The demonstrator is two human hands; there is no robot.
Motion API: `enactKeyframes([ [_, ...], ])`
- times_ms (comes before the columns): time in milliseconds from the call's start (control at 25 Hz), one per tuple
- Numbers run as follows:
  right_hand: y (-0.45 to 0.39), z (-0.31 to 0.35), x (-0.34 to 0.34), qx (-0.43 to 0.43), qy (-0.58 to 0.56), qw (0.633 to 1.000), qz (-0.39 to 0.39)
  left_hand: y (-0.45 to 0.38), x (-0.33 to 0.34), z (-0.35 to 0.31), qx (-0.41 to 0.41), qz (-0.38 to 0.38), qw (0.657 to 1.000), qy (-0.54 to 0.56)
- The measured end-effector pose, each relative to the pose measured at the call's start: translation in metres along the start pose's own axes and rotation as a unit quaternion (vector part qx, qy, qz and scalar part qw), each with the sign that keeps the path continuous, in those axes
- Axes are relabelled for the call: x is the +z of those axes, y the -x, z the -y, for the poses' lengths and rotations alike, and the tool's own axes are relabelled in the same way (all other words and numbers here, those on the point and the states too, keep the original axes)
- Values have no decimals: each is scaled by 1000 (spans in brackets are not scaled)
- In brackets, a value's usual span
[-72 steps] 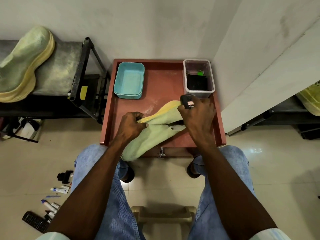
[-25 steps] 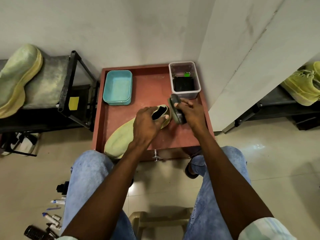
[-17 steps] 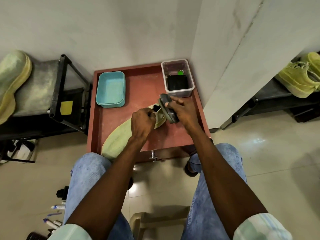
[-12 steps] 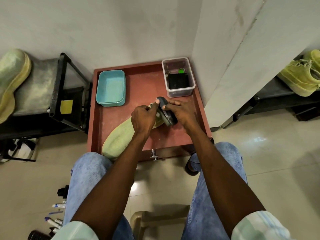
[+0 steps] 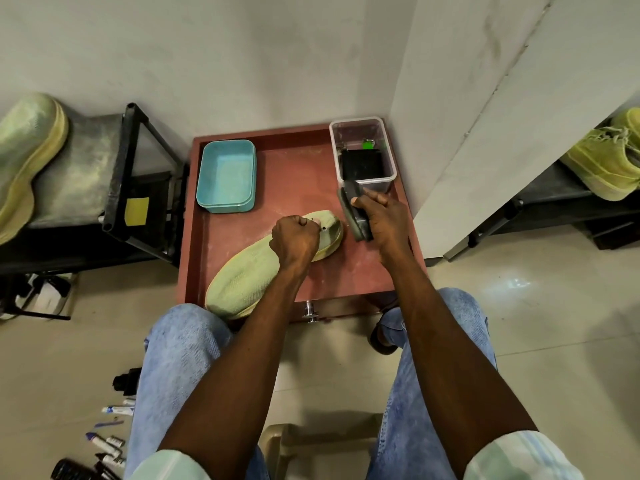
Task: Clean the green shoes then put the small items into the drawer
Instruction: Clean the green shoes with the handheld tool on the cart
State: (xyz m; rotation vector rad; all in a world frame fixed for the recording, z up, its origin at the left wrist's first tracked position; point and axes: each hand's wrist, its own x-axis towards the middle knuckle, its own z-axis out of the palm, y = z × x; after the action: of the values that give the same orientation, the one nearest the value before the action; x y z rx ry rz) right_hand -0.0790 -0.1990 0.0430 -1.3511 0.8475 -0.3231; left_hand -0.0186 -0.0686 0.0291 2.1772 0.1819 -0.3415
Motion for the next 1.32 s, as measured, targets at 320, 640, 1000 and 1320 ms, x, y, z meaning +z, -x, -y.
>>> enactKeyframes([
  [320, 1, -16, -1, -61, 264, 963, -1, 16, 8, 35, 77, -53, 994, -51],
  [640, 6, -12, -1, -46, 254, 966, 19, 22, 6, 48, 100, -53, 993, -19],
  [1000, 7, -10, 0, -109, 362, 925, 17, 22, 6, 58, 120, -45, 992, -15],
  [1320, 11, -7, 7, -142, 400, 905, 24, 28, 3, 57, 139, -57, 988, -22],
])
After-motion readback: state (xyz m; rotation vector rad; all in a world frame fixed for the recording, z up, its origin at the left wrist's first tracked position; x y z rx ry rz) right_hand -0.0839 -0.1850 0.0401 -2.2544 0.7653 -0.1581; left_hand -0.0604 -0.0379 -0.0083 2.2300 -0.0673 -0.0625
